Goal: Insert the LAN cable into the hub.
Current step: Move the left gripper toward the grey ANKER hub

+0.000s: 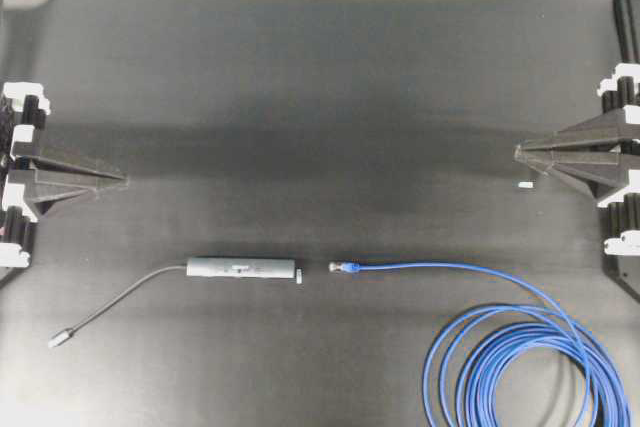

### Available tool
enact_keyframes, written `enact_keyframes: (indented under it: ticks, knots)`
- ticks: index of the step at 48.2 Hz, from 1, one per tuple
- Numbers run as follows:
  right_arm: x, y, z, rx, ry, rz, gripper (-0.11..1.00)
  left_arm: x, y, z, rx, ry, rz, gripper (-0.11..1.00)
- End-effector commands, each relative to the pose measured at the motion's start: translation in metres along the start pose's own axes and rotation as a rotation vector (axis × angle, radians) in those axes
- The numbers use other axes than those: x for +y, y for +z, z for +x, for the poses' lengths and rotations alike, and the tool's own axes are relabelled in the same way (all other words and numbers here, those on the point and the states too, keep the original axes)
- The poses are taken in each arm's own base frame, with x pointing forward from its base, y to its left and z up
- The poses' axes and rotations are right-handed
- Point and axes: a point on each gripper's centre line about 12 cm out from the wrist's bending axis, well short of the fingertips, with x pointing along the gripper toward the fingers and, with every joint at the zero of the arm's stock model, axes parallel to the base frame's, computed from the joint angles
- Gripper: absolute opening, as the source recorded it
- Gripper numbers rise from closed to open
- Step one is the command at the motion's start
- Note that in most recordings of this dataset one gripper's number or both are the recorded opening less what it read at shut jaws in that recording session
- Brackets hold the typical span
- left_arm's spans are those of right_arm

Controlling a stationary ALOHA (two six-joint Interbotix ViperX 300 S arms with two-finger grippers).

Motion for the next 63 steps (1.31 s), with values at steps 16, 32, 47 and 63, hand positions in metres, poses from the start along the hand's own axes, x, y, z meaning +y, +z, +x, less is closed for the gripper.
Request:
enact_keyframes:
  ticks: [16,32,47,63]
  knots:
    - [0.002,-0.033,0.027,0.396,-0.007,0.066,0.00,-0.005,-0.001,0.014,0.180,-0.016,-0.072,0.00]
    - [0.010,-0.061,0.055,0.541,0.018,0.059,0.00,-0.008,-0.016,0.024,0.300,-0.025,-0.077,0.00]
    - [0.010,-0.066,0.063,0.558,0.015,0.061,0.00,-0.011,-0.023,0.032,0.298,-0.036,-0.081,0.33]
    - [0.008,-0.066,0.064,0.556,0.004,0.074,0.00,-0.014,-0.058,0.040,0.144,-0.063,-0.093,0.61]
